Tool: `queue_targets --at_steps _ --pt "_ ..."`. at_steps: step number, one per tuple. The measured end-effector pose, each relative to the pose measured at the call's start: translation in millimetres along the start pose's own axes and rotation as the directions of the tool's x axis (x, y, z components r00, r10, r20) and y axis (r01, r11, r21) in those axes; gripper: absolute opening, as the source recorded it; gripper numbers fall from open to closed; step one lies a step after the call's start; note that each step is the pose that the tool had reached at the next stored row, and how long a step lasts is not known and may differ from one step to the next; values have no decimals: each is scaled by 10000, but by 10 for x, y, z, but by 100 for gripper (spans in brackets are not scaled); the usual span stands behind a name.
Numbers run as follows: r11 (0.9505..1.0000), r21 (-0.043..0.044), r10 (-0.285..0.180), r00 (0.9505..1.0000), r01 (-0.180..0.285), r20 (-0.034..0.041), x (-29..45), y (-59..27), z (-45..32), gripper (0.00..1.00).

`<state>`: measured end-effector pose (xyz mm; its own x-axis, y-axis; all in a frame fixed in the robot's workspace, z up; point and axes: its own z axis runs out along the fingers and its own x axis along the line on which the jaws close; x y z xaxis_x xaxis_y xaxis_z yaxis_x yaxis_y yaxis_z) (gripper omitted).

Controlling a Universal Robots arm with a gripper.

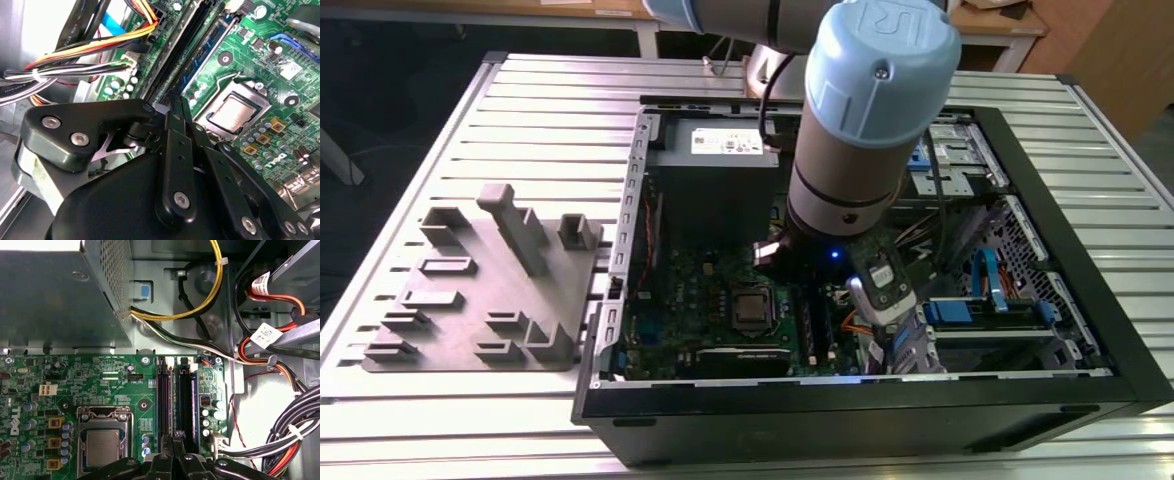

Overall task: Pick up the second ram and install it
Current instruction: 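Insert the second ram into the second slot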

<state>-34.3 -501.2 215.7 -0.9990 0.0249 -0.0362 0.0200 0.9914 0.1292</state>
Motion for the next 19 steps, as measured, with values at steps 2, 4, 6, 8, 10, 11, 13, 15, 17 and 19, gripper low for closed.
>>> queue_targets --at_steps 2,4,6,8,10,11,13,15,17,19 --pt "10000 2 0 10000 0 -1 0 -5 3 8" --pt "10000 4 0 10000 0 -1 0 -6 6 8" --pt "10000 3 0 10000 0 -1 0 -7 7 8" --pt "10000 2 0 10000 0 0 0 -7 8 8" --pt "10000 1 0 10000 0 0 0 -8 17 8" --pt "10000 5 0 10000 0 -1 1 -9 18 8" --pt "10000 4 0 10000 0 -1 1 -9 18 8" --pt "10000 1 0 10000 0 0 0 -9 21 8" --pt "10000 5 0 10000 0 -1 1 -10 28 8" --pt "10000 6 0 10000 0 -2 1 -11 31 8"
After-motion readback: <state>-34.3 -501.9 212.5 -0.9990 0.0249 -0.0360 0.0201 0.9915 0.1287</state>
